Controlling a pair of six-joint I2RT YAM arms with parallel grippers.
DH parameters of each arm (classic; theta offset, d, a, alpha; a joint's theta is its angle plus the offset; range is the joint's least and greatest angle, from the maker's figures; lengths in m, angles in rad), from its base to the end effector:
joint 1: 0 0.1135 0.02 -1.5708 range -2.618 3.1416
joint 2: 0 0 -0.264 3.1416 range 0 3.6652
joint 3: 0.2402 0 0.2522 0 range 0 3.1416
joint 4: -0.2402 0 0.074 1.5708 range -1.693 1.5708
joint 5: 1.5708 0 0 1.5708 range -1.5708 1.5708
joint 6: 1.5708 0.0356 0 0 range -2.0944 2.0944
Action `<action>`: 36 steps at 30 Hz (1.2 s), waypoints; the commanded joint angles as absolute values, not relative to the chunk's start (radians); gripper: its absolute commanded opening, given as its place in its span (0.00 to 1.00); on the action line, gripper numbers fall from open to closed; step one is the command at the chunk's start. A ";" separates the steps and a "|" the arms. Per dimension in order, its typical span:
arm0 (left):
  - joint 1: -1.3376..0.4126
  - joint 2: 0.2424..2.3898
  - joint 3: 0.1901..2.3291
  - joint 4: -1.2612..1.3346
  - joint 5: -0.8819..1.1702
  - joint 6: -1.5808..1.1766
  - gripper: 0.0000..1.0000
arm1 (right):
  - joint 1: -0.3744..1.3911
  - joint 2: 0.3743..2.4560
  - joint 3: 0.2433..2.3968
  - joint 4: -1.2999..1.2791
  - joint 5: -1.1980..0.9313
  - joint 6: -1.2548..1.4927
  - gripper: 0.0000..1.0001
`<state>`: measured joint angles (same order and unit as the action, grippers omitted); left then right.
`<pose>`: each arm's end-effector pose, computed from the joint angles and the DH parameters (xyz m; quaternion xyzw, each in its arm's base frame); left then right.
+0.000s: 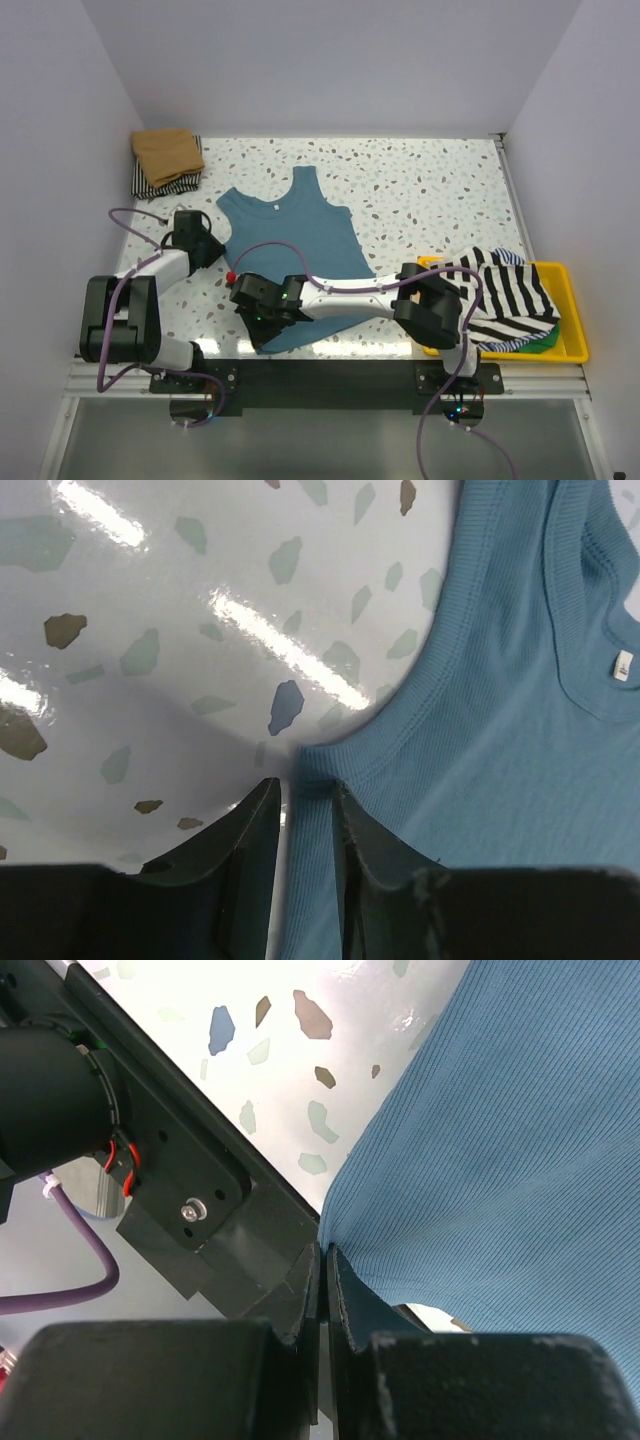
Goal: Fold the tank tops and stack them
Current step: Fold the tank top
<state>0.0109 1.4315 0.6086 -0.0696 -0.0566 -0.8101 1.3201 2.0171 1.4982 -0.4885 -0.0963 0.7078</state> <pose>0.2626 0.0049 0.1509 -0.3848 0.8606 -0.1048 0.3167 0.1046 0.4221 0.1897 -0.3019 0.9108 0.2602 0.1075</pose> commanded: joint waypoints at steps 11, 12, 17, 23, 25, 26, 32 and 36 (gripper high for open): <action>0.008 1.496 0.615 0.049 -0.044 -0.804 0.11 | 1.322 2.005 1.482 -0.462 -0.078 0.730 0.00; 0.008 1.494 0.620 0.045 -0.049 -0.804 0.09 | 1.324 2.002 1.480 -0.462 -0.072 0.732 0.00; 0.009 1.457 0.679 -0.030 -0.078 -0.793 0.00 | 1.322 1.973 1.470 -0.460 -0.055 0.739 0.00; -0.044 1.454 0.811 -0.115 -0.123 -0.781 0.00 | 1.318 1.913 1.427 -0.456 -0.003 0.764 0.00; -0.066 1.473 0.833 -0.118 -0.124 -0.787 0.00 | 1.307 1.879 1.402 -0.440 0.015 0.779 0.00; -0.074 1.480 0.851 -0.121 -0.126 -0.790 0.00 | 1.304 1.867 1.376 -0.433 0.023 0.782 0.00; -0.156 1.545 0.937 -0.149 -0.156 -0.807 0.00 | 1.270 1.763 1.249 -0.390 0.051 0.816 0.00; -0.230 1.610 1.006 -0.170 -0.192 -0.815 0.00 | 1.244 1.704 1.169 -0.367 0.074 0.842 0.00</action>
<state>-0.1864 1.5742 0.9310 -0.1654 -0.1329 -0.8021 1.2549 1.7657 1.2175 -0.4000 0.0402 0.8032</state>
